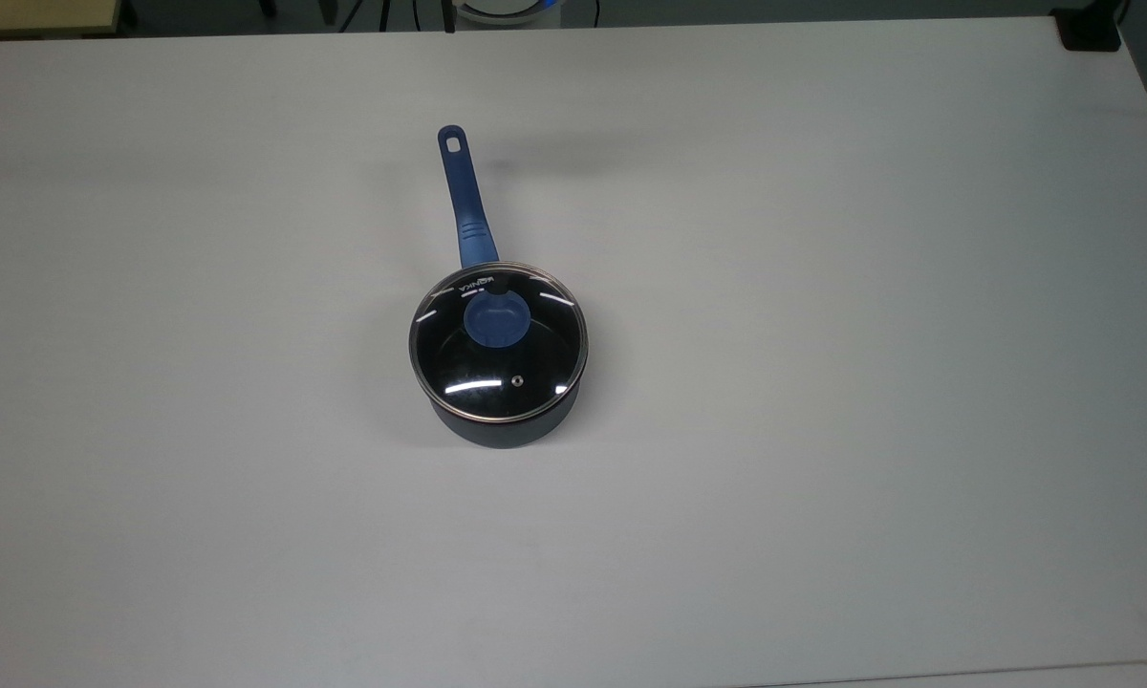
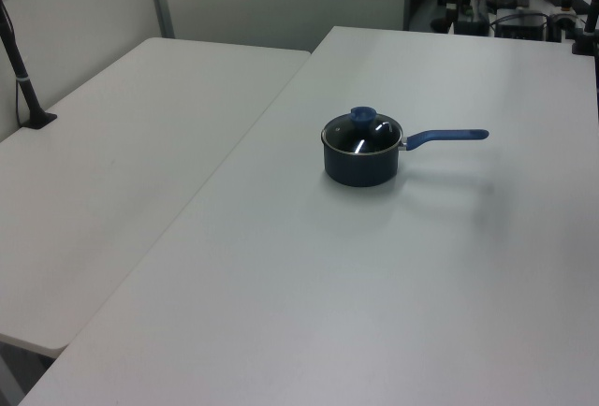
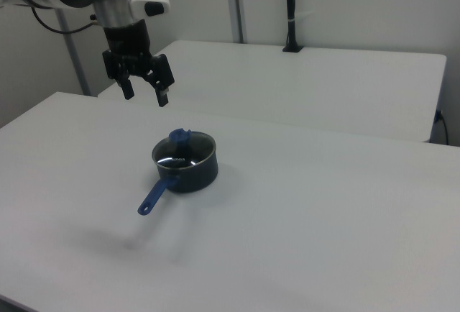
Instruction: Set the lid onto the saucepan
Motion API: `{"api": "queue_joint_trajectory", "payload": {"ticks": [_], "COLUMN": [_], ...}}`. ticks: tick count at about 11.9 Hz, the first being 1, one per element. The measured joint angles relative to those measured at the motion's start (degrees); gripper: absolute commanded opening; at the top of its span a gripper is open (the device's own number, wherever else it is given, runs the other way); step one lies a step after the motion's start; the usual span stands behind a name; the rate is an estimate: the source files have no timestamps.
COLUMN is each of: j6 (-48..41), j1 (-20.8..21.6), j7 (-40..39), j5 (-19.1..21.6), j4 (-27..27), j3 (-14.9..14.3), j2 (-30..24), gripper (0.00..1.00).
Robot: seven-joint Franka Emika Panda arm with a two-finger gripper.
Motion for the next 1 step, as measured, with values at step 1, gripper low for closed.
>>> {"api": "queue_joint_trajectory", "payload": {"ticks": [1], "j6": [0.0], "j1": [0.0], "j7": [0.0], "j5": [0.0], "j4": [0.0], "j3": [0.0], "j2": [0.0], "gripper": [1.00]}}
